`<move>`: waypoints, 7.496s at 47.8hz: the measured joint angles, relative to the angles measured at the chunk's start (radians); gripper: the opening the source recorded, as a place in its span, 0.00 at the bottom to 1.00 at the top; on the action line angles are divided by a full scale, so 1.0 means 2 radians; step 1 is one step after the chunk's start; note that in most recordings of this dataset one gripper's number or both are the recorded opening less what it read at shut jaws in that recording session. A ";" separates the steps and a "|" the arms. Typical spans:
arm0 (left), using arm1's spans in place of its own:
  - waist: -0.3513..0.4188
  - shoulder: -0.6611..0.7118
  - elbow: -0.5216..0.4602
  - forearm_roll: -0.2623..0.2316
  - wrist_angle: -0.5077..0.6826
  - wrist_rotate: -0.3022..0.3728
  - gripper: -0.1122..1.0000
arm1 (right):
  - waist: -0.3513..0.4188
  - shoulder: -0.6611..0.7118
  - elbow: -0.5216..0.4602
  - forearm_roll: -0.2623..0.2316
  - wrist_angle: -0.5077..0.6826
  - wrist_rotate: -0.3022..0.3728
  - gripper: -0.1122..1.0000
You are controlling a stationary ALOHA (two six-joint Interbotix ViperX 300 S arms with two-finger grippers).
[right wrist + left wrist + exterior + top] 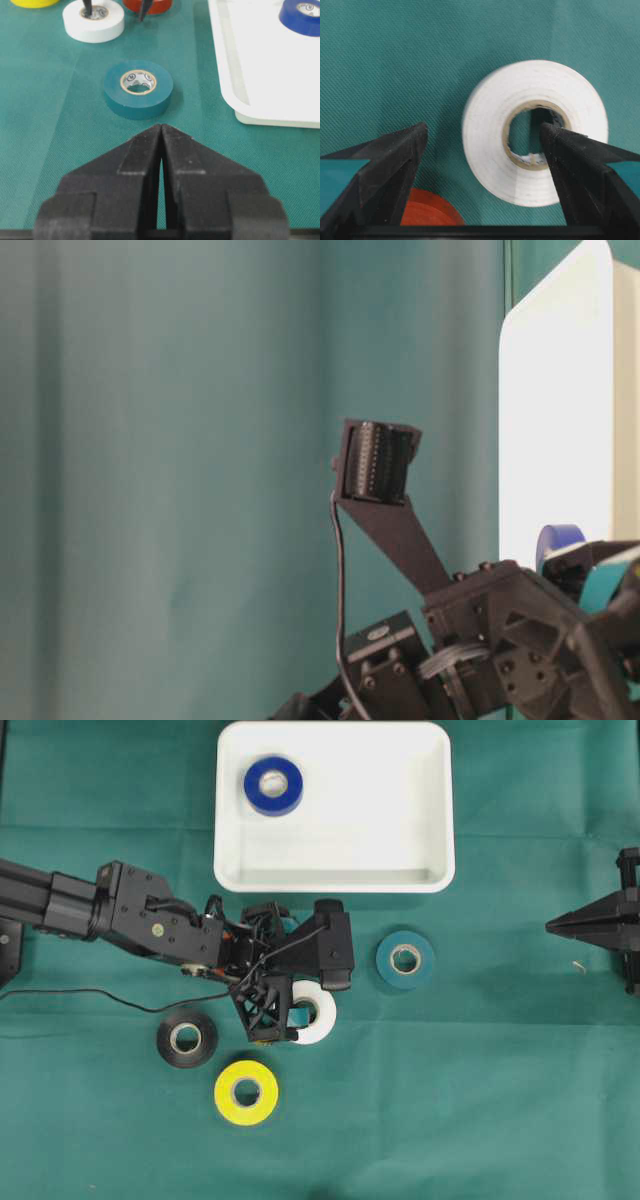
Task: Put the tape into the white case with the left arm.
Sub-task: 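Move the left gripper to the white tape roll and grasp it, then lift the white roll and place it in the white case, then open the left gripper and withdraw it from the case, then move the left gripper to the yellow tape roll and grasp it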
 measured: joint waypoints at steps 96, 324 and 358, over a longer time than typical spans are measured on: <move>0.046 -0.074 -0.048 0.002 0.104 0.033 0.34 | 0.000 0.000 0.000 -0.001 0.001 0.000 0.02; 0.021 -0.337 0.291 0.001 -0.173 0.141 0.89 | 0.000 -0.001 0.000 0.000 0.001 0.000 0.02; -0.068 -0.319 0.290 0.000 -0.181 0.140 0.88 | 0.000 -0.001 0.000 0.000 0.001 0.000 0.02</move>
